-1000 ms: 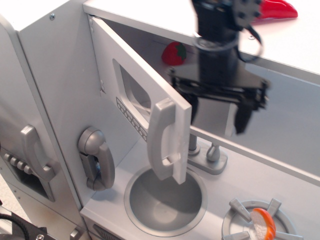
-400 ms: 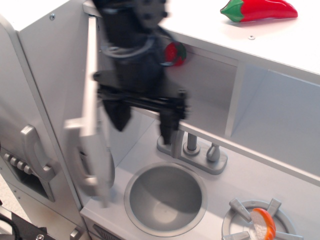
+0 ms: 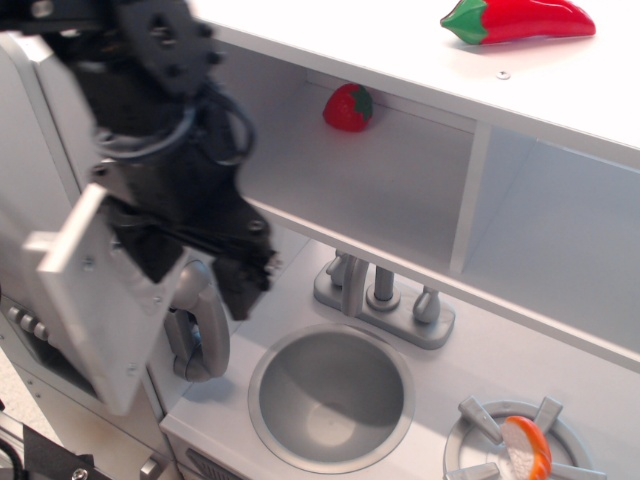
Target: Open microwave
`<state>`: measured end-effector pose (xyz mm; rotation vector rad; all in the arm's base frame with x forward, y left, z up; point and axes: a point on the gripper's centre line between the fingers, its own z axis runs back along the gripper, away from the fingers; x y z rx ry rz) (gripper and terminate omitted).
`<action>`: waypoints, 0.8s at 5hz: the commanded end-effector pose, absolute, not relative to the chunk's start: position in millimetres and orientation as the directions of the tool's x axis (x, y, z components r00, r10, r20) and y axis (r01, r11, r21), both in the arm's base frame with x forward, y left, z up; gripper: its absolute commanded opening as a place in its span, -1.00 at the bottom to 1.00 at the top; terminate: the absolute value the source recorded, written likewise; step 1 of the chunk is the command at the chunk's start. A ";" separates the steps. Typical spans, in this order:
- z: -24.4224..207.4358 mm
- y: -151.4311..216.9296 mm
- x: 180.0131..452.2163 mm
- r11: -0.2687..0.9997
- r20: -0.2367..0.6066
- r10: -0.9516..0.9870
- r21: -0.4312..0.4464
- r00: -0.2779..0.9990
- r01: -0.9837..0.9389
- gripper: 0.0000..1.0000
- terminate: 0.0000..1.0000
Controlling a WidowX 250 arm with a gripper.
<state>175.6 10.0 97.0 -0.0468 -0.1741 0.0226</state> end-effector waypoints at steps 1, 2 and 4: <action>135.7 9.2 176.0 0.994 0.201 0.028 -0.106 0.979 -0.007 1.00 -1.00; 153.5 5.4 177.8 0.988 0.204 0.059 -0.150 0.977 -0.028 1.00 -1.00; 162.8 1.9 176.8 0.982 0.184 0.083 -0.184 0.979 -0.049 1.00 -1.00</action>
